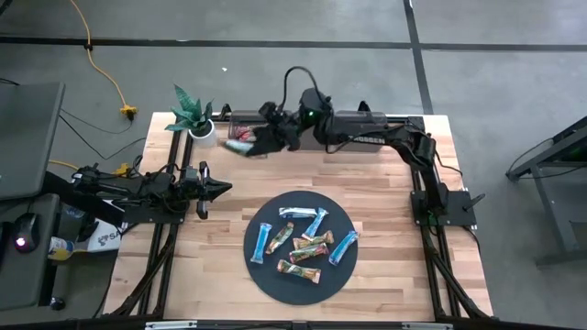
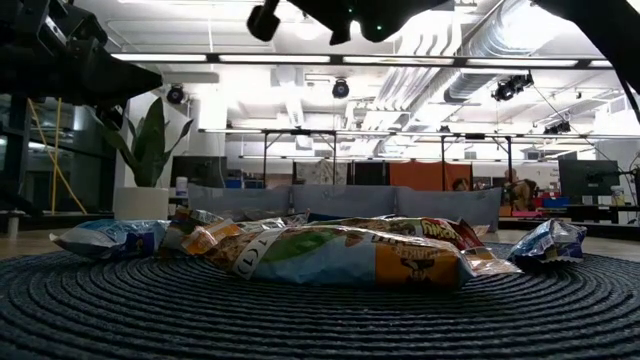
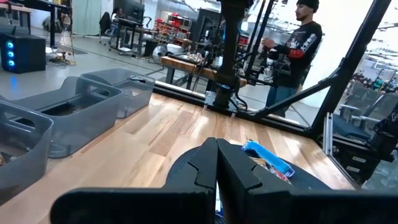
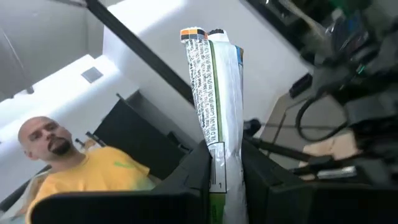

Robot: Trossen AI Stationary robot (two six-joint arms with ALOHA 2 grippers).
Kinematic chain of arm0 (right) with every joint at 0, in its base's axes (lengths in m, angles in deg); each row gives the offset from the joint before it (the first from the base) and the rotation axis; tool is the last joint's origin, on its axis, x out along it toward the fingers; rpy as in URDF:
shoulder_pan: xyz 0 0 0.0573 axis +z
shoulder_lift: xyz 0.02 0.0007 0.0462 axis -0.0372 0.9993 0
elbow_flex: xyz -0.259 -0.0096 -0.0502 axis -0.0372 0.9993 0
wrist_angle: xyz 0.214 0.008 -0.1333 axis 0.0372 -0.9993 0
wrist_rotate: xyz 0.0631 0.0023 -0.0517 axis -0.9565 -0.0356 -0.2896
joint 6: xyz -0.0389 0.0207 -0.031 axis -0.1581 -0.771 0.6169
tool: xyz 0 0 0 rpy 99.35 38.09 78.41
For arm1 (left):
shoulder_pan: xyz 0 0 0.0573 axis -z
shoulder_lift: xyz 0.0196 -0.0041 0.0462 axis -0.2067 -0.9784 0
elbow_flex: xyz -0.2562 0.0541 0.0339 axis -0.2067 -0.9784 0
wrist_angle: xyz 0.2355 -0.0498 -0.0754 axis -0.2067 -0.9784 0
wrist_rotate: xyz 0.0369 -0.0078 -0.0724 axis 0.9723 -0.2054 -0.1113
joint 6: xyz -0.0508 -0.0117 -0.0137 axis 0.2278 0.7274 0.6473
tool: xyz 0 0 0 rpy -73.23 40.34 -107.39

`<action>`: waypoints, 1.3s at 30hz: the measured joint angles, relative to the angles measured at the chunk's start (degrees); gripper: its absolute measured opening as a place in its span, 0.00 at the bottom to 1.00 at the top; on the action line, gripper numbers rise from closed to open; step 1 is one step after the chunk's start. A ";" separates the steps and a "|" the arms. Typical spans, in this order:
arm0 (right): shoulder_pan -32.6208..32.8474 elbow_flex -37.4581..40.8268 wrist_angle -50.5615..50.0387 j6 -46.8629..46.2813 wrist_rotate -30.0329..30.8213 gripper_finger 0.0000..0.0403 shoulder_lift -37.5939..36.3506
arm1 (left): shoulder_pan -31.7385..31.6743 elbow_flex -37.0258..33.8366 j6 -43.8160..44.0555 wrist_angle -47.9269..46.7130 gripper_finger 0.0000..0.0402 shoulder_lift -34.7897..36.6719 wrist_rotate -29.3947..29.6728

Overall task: Pick and place Granola Bars by type
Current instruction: Put the yellow granola bar into the middle black bin

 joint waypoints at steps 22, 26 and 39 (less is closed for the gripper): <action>-21.38 -0.02 -29.04 22.28 -0.93 0.11 -13.26 | 0.00 0.00 0.00 -0.02 0.00 0.02 0.07; -24.95 -0.02 -40.32 30.84 -0.17 0.11 -13.48 | 0.00 0.01 0.00 -0.01 0.00 0.01 0.08; -27.87 0.13 -70.59 73.23 25.78 0.11 -13.33 | 0.00 0.01 0.00 0.00 0.00 0.01 0.08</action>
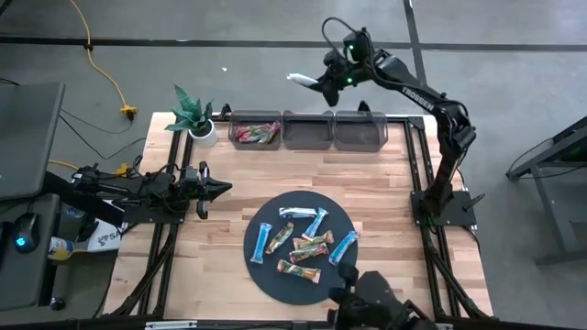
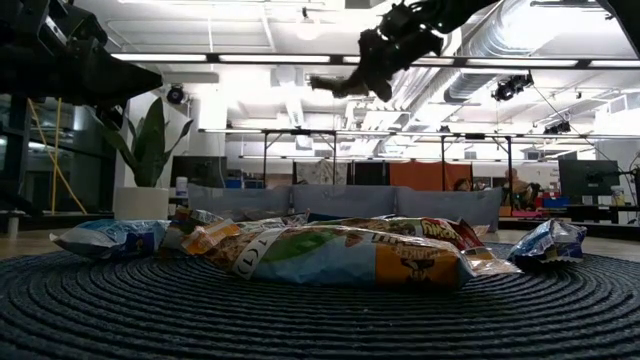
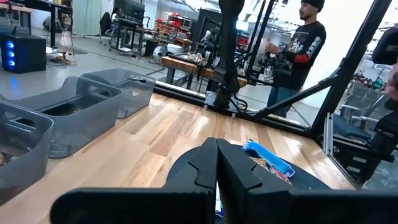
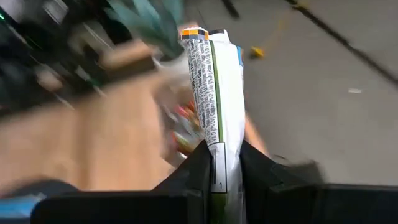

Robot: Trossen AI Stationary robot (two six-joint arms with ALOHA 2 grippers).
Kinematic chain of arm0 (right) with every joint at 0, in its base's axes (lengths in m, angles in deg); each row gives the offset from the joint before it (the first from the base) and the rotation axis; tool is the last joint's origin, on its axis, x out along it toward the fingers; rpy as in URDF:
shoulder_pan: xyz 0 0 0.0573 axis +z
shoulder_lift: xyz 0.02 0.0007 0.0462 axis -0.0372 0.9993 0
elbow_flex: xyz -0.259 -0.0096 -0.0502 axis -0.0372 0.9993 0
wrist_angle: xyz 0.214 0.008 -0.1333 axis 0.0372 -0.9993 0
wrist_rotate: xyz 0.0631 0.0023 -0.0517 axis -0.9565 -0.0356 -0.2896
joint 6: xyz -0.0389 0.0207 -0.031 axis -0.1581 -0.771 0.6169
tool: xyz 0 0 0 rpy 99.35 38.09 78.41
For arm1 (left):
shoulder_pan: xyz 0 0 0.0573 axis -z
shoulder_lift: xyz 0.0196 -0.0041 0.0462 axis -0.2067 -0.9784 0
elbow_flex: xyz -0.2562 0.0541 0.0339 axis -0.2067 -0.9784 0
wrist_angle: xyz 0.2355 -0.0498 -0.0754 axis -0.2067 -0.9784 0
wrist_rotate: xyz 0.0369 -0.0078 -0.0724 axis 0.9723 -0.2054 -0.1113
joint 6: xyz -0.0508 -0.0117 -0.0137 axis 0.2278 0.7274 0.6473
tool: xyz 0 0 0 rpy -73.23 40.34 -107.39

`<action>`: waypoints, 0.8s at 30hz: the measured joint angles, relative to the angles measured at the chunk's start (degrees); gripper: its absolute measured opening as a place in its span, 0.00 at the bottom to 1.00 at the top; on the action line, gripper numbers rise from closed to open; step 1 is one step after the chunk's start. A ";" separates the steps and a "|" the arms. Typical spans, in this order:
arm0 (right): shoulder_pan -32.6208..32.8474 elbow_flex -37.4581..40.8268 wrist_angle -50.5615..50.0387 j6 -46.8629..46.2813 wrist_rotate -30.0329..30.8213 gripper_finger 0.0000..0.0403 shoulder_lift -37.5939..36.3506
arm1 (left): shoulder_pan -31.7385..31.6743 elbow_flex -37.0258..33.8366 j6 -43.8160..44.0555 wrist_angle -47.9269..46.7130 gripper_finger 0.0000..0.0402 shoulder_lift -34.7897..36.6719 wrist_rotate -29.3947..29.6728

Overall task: Pick and place Granola Bars by type
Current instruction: Put the yellow granola bar into the middle black bin

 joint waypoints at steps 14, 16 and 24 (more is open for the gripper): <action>6.18 0.09 -7.95 23.04 8.98 0.11 8.45 | 0.00 0.00 0.00 -0.02 0.00 -0.01 -0.01; 6.18 0.09 -9.90 24.93 9.18 0.11 9.49 | 0.00 0.01 0.00 -0.01 0.00 0.00 -0.01; 6.16 0.09 -14.90 28.97 12.24 0.11 13.29 | 0.00 0.00 0.00 0.00 0.00 -0.01 -0.01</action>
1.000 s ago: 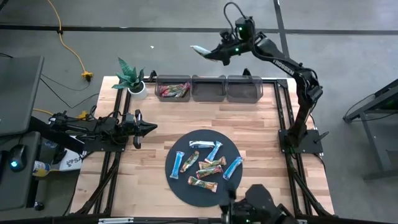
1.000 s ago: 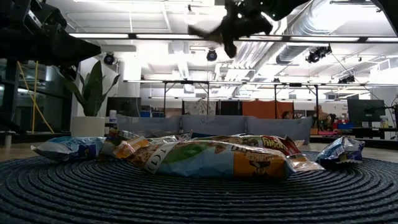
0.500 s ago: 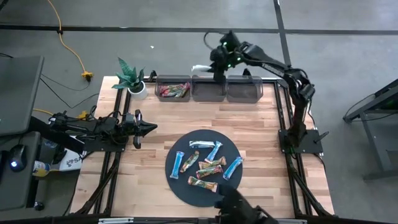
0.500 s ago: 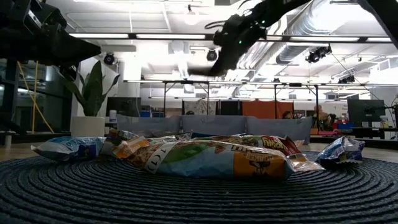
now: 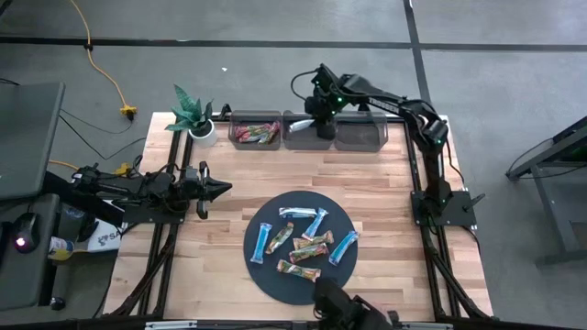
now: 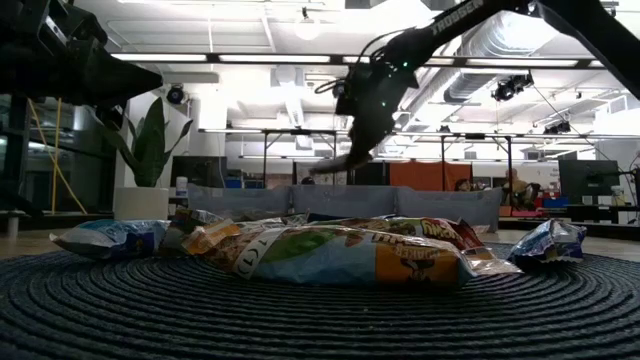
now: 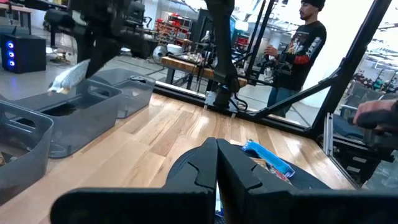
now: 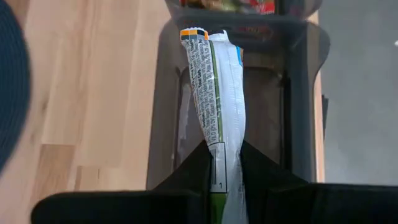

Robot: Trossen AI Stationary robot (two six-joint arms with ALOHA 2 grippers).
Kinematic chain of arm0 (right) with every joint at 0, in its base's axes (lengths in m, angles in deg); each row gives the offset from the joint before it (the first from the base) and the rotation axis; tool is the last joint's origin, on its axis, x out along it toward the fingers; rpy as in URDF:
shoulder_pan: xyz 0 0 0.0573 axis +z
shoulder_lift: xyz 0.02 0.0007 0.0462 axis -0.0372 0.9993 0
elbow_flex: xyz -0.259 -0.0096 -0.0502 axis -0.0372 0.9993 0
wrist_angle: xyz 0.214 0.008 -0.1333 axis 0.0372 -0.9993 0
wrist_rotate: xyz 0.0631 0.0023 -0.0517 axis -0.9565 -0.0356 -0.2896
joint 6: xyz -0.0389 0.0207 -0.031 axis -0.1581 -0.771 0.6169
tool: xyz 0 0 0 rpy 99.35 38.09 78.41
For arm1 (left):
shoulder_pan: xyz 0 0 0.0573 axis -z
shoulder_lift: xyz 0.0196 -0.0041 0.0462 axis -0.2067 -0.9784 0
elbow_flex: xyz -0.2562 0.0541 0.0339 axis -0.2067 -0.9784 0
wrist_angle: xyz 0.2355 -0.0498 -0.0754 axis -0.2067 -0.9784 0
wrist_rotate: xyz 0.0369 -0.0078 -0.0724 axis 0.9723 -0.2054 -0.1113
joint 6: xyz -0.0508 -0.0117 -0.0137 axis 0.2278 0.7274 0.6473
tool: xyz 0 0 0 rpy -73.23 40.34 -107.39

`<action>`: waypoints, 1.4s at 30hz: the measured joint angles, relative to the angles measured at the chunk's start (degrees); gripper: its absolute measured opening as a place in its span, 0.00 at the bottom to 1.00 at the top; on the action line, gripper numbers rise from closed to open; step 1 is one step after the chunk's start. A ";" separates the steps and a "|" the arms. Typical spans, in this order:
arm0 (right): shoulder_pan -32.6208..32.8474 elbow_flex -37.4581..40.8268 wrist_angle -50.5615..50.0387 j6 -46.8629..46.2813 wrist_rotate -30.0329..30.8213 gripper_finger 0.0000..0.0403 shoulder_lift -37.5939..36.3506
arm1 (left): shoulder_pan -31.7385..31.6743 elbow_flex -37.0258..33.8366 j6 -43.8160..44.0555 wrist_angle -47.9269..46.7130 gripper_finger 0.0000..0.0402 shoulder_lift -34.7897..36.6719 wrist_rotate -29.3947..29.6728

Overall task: Pick and place Granola Bars by type
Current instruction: Put the yellow granola bar into the middle black bin, then put the blue granola bar into the right black bin

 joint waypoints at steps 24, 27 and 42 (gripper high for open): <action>-0.11 0.04 -0.13 -7.93 2.45 0.20 3.30 | 0.00 0.00 0.00 -0.02 0.00 0.02 0.00; -0.11 0.04 -0.13 -8.96 2.42 0.28 3.30 | 0.00 0.00 0.00 -0.02 0.00 0.02 0.00; 3.82 -3.47 -0.90 -10.49 4.55 0.50 -0.84 | 0.00 0.00 0.00 0.00 0.00 0.00 0.00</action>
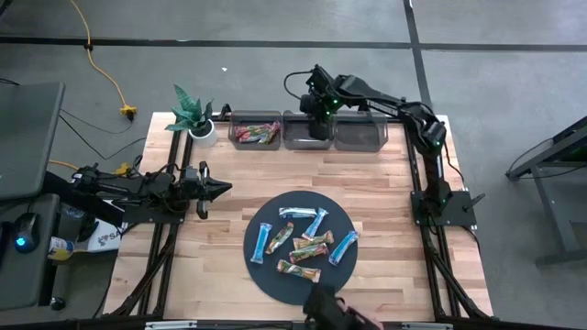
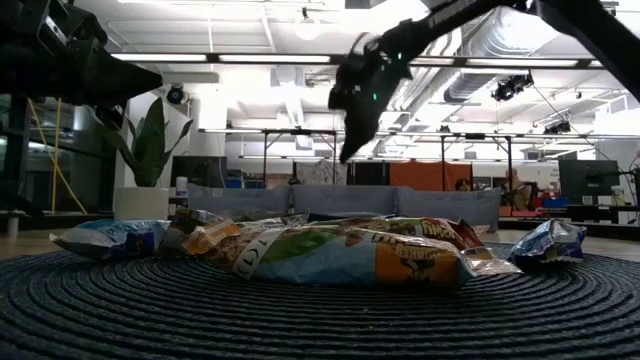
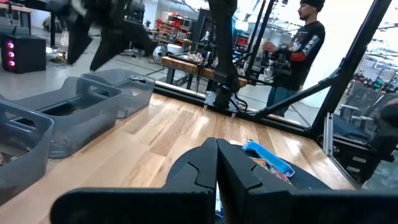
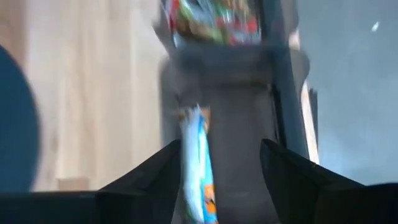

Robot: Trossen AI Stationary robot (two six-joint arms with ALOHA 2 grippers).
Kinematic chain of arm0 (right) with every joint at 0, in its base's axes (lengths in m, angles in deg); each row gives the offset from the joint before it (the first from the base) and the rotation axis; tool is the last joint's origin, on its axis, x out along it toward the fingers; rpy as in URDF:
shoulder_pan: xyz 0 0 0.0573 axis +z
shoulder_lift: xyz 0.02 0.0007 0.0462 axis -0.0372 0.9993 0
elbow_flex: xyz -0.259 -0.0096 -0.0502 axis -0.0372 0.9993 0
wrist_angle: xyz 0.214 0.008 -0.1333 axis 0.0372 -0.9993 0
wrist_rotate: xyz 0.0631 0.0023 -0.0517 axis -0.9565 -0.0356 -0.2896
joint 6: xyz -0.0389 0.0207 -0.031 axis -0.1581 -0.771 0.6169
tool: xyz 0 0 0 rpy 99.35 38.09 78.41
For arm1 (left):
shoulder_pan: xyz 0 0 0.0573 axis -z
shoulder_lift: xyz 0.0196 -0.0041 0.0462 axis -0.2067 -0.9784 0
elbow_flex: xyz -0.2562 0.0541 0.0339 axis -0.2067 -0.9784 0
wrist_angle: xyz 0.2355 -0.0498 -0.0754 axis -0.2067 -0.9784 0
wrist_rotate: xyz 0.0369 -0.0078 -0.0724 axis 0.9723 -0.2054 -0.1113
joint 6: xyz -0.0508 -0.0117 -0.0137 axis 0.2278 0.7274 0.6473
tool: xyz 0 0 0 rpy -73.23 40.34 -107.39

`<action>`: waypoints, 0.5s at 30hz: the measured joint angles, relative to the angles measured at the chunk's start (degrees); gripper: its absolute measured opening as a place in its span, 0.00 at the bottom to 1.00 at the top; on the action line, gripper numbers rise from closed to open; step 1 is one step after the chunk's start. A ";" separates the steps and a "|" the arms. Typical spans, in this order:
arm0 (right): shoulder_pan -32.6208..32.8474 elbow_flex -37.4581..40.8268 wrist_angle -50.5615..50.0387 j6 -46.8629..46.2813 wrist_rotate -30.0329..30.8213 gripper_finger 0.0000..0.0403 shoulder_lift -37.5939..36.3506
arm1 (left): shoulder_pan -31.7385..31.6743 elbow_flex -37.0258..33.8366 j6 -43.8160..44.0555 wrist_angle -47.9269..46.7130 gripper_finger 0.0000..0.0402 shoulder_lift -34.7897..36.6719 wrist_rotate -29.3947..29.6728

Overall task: Pick and place Granola Bars by type
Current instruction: Put the blue granola bar into the right black bin

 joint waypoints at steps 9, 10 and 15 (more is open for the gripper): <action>8.74 -1.44 0.13 -8.36 -1.46 0.50 -6.48 | 0.00 0.00 0.00 -0.02 0.00 0.01 -0.02; 10.15 -1.44 0.02 -9.35 -1.49 0.50 -6.79 | 0.00 0.00 0.00 0.00 0.00 0.00 -0.01; 18.10 -1.20 -1.14 -10.48 0.09 0.50 -7.15 | 0.00 0.00 0.00 -0.02 0.00 0.01 -0.02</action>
